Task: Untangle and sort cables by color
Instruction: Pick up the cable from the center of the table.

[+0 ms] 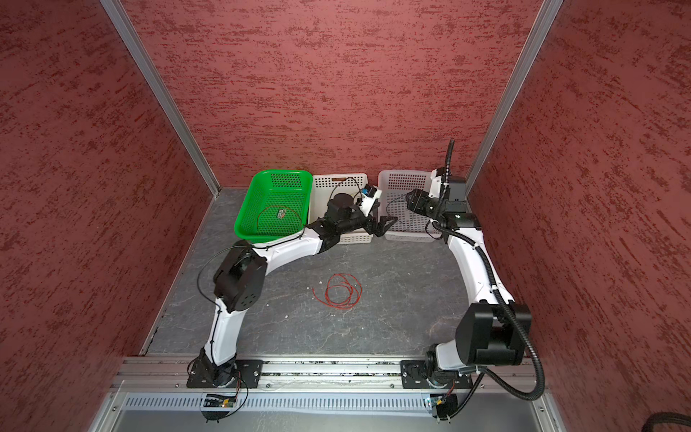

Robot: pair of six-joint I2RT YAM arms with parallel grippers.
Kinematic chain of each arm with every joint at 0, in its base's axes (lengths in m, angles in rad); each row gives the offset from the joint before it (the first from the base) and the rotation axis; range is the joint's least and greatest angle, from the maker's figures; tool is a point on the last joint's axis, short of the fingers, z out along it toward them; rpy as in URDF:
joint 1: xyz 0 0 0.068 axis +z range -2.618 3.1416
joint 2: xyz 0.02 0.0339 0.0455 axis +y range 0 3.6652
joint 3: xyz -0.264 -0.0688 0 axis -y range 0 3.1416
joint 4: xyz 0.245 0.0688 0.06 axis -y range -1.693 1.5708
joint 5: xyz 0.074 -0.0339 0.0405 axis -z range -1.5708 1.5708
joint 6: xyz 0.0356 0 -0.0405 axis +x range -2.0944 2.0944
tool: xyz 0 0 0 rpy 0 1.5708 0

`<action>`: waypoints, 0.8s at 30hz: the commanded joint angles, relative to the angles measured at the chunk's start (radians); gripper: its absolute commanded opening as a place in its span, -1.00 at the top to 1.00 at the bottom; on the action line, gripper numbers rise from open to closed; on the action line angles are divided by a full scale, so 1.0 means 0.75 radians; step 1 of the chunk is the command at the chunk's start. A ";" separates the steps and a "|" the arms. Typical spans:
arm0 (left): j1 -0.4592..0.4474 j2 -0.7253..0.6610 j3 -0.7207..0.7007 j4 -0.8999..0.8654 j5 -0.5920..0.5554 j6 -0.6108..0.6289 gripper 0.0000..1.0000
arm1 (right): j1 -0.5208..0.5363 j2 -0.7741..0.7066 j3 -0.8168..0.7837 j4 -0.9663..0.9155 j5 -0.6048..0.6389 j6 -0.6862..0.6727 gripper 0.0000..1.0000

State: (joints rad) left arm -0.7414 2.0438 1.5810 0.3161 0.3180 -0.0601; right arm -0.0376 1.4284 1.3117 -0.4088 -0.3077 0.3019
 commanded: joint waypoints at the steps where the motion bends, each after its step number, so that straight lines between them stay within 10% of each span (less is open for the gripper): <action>1: 0.021 -0.248 -0.215 0.106 -0.029 0.057 -0.99 | -0.004 -0.081 -0.075 0.004 -0.019 -0.028 -0.40; 13: 0.011 -0.930 -0.936 -0.151 -0.123 0.057 -0.99 | 0.280 -0.307 -0.492 0.123 -0.099 -0.064 -0.39; 24: -0.024 -1.215 -1.045 -0.706 -0.282 0.045 -0.99 | 0.601 -0.151 -0.610 0.221 0.015 -0.018 -0.33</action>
State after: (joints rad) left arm -0.7578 1.1522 0.8036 -0.0593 0.1471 -0.0273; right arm 0.3641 1.2930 0.8547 -0.3046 -0.3332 0.2844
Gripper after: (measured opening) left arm 0.994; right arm 0.667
